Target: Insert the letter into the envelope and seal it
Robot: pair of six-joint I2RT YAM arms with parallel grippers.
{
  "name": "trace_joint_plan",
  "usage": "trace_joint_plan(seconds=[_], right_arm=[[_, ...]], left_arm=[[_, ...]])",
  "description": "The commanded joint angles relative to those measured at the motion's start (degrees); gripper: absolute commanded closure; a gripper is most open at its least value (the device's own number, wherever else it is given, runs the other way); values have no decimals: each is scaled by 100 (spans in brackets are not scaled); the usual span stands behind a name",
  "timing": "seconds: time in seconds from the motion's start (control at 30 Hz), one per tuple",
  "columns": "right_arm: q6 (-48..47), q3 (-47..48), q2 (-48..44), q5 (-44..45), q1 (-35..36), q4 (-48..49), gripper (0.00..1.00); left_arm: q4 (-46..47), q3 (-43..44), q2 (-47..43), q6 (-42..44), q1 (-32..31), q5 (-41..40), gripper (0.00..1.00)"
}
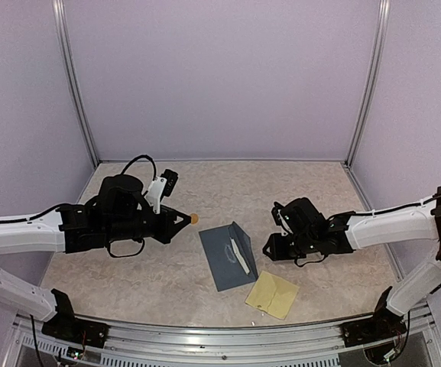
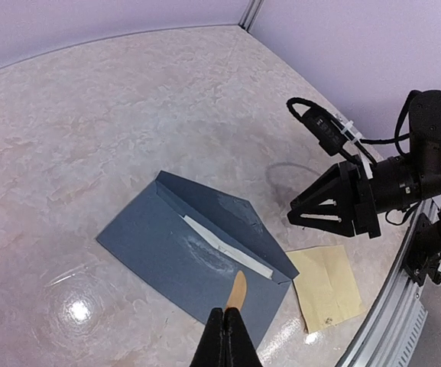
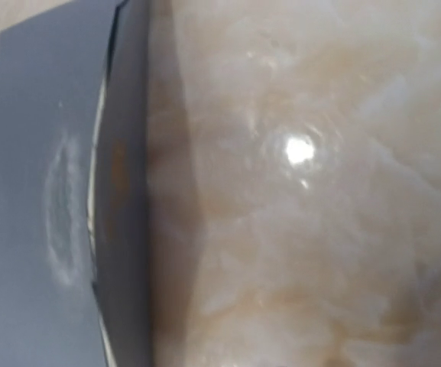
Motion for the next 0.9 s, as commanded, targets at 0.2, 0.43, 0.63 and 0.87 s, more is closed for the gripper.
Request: trace_joint_plan(seconds=[0.2, 0.43, 0.63, 0.87], right_arm=[[-329, 323, 870, -655, -236, 1027, 75], [-557, 543, 1133, -1070, -229, 1331, 77], [-621, 652, 1286, -1290, -211, 1454, 81], [-831, 1006, 1734, -1504, -66, 1261, 89]], left_arm=[[657, -199, 450, -40, 142, 86, 100], [824, -372, 574, -104, 294, 189, 100], [909, -475, 650, -196, 326, 368, 100], [970, -484, 709, -236, 322, 455, 100]])
